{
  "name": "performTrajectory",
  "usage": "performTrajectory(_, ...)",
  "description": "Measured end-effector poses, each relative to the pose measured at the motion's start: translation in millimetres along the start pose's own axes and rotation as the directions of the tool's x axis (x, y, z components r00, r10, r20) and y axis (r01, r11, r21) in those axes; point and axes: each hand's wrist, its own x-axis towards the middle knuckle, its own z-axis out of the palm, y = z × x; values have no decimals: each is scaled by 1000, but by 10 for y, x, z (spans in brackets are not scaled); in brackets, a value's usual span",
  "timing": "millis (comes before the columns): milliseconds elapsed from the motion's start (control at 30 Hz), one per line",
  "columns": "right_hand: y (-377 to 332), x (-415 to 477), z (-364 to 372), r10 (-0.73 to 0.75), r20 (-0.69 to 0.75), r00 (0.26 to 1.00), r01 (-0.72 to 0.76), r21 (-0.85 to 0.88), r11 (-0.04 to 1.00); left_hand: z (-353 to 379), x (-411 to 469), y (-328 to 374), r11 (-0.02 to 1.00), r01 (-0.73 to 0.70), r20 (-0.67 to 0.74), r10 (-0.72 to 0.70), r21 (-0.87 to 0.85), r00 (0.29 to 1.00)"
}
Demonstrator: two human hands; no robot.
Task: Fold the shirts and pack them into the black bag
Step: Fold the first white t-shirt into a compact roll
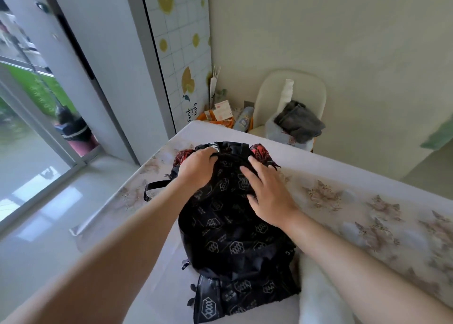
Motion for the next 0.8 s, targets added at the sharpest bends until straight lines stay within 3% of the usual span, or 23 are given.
performTrajectory(33,-16,-7,85,-44,64,997,52,-128,990,2,64,-17,999,-5,-4,5,37,1000)
performTrajectory(100,-58,27,232,28,160,987,14,-251,968,22,174,-86,996,-15,0,15,86,1000)
performTrajectory(233,11,344,416,193,253,948,-91,-365,926,135,324,-246,996,18,-34,-15,88,999)
performTrajectory(300,117,502,508,201,278,939,-87,-374,923,234,279,-269,974,-76,-142,108,215,984)
performTrajectory(333,165,569,562,196,285,938,-74,-385,920,299,207,-253,942,-225,-184,274,250,944)
performTrajectory(367,220,631,613,200,296,934,-64,-413,909,386,115,-218,856,-440,-180,495,272,850)
performTrajectory(400,288,689,675,205,307,929,-56,-431,901,492,15,-189,709,-639,-127,693,299,710)
performTrajectory(433,341,753,720,215,337,917,-47,-442,896,605,-64,-182,565,-763,-47,812,313,582)
performTrajectory(467,387,813,753,231,383,894,-36,-454,890,712,-104,-180,507,-807,60,835,302,547)
performTrajectory(500,424,868,773,245,420,874,-20,-473,881,776,-116,-188,538,-781,201,767,316,609)
performTrajectory(567,492,941,797,263,449,854,2,-507,862,824,-57,-298,634,-590,434,406,500,804)
performTrajectory(633,546,932,807,220,414,884,24,-508,861,829,72,-452,556,-476,465,173,681,868)
performTrajectory(700,541,843,853,32,307,951,130,-491,861,780,219,-552,516,-424,408,152,744,900)
performTrajectory(767,497,696,955,-144,257,956,259,-497,828,706,366,-566,526,-455,368,267,718,891)
performTrajectory(800,475,615,1015,-153,260,954,265,-482,835,673,433,-575,541,-490,359,335,684,871)
